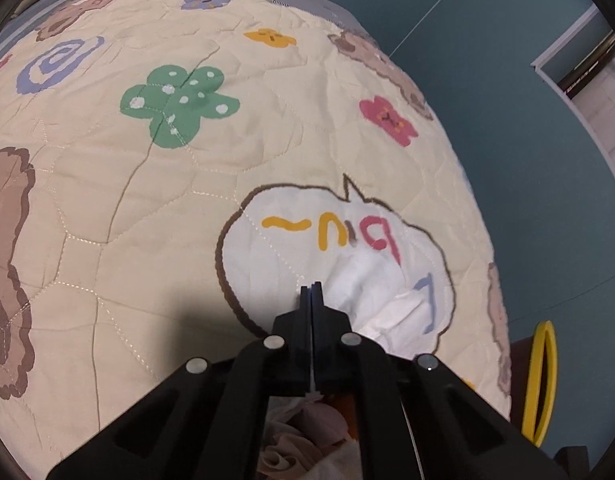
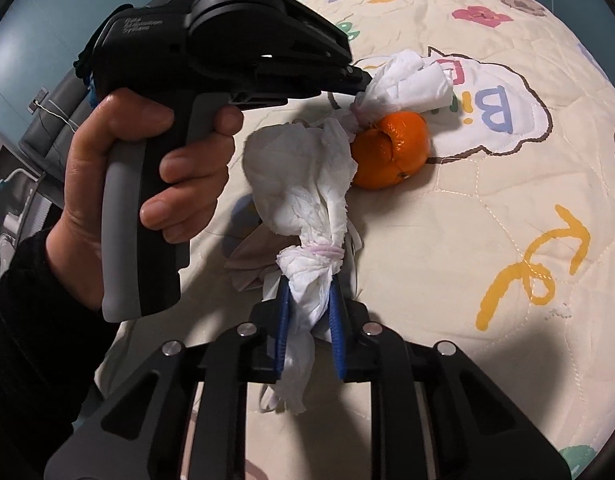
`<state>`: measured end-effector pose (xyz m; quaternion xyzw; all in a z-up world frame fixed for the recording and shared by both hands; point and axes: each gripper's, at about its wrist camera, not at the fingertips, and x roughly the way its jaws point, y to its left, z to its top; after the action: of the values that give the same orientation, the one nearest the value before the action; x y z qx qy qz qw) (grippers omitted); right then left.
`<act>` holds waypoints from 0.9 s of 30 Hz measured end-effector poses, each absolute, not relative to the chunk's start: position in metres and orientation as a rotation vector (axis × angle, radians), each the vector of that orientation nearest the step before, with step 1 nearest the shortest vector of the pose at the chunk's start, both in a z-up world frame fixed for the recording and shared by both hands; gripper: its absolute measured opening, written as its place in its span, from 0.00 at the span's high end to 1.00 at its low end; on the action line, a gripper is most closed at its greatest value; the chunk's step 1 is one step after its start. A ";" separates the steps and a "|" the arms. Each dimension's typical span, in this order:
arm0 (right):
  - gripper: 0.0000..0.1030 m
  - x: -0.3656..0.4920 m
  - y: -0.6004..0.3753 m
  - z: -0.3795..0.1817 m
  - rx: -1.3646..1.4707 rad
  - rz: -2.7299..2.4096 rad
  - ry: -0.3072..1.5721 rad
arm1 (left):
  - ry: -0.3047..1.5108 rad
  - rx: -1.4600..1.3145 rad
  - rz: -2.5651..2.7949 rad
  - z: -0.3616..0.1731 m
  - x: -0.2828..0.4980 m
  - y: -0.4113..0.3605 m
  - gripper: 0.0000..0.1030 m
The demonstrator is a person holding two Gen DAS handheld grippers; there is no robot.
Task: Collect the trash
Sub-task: 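Grasp the white tissue bundle with the right tool while the left tool grasps tissue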
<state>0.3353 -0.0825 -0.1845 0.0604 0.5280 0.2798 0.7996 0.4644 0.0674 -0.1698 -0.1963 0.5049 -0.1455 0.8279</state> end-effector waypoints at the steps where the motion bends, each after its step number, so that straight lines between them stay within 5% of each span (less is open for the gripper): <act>1: 0.84 0.335 -0.085 -0.182 0.138 0.606 1.133 | 1.068 -0.426 -0.312 -0.168 0.464 0.069 1.00; 27: 0.84 0.268 -0.195 -0.131 0.243 0.578 1.098 | 0.991 -0.470 -0.305 -0.124 0.419 0.087 0.99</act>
<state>0.2681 -0.1946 -0.1309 0.1137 0.5132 0.2702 0.8066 0.4189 0.0868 -0.1245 -0.2224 0.4693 -0.1444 0.8423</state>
